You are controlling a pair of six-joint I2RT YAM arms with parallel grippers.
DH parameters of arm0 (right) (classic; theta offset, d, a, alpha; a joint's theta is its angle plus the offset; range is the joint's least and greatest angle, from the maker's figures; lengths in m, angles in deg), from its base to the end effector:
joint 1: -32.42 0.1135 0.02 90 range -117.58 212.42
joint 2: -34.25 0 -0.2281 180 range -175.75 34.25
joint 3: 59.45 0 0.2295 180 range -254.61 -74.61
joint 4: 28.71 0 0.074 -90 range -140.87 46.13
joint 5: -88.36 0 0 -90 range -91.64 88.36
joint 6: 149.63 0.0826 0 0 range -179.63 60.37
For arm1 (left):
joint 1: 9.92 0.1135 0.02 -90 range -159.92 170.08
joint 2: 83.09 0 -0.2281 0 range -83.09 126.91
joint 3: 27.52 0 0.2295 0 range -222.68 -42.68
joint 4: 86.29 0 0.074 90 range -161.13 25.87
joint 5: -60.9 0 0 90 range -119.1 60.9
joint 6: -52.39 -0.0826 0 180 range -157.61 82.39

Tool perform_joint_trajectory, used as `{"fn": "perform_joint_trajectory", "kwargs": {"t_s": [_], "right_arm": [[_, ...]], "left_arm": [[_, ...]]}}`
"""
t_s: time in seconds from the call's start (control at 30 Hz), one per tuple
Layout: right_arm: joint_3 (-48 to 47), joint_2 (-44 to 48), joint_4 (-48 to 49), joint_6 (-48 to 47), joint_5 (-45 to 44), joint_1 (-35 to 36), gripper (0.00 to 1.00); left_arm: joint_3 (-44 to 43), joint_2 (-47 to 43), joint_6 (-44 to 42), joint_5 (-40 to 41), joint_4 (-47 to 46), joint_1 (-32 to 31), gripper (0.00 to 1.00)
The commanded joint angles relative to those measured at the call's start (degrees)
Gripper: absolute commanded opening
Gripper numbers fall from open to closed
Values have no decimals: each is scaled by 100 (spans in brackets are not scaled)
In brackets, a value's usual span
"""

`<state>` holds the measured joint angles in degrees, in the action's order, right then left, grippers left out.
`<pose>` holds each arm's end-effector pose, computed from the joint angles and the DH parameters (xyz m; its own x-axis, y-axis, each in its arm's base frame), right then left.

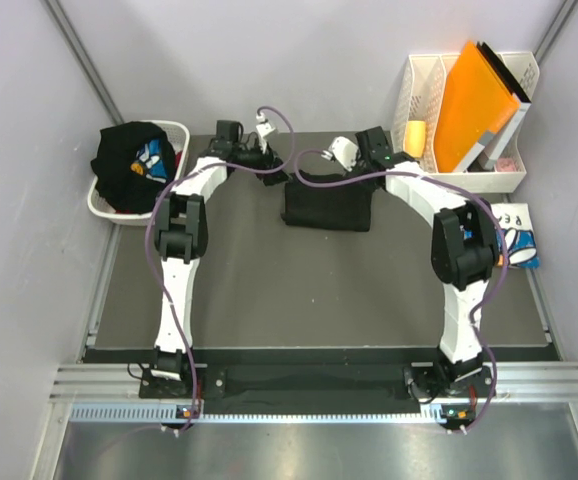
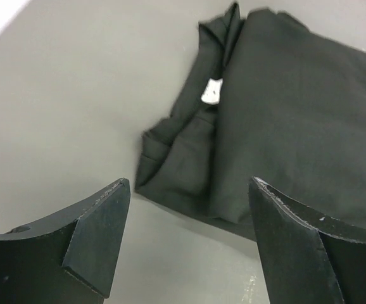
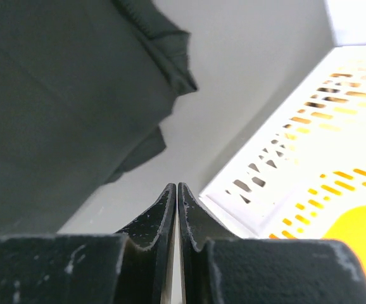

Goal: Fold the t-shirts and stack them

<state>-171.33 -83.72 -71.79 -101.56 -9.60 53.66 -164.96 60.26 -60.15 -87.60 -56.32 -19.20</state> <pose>0.4301 0.1549 0.1727 -0.3413 -0.8427 -0.4164 -0.6754 0.5280 -0.5148 0.5080 -0.1544 0.1574 -0.2406 0.2423 -0.9399 0.9293 0.3371 -0.1510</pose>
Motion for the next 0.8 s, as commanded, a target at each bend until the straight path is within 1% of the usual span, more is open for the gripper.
{"fn": "perform_joint_trajectory", "kwargs": {"t_s": [0.0, 0.07, 0.3, 0.67, 0.77], "right_arm": [[13, 617, 24, 27, -100, -14, 4], [31, 679, 15, 18, -100, -14, 5], [-83, 670, 15, 10, -100, -23, 5], [-259, 644, 6, 97, -21, 30, 5], [-259, 662, 32, 98, -21, 39, 6]], "left_arm": [[-139, -17, -125, -83, 39, -74, 81], [1, -52, -232, -39, 31, -83, 82], [11, 17, -268, -100, 241, -100, 81], [11, 132, -804, 163, 1032, -118, 81], [-24, 185, -866, 207, 1042, -109, 82]]}}
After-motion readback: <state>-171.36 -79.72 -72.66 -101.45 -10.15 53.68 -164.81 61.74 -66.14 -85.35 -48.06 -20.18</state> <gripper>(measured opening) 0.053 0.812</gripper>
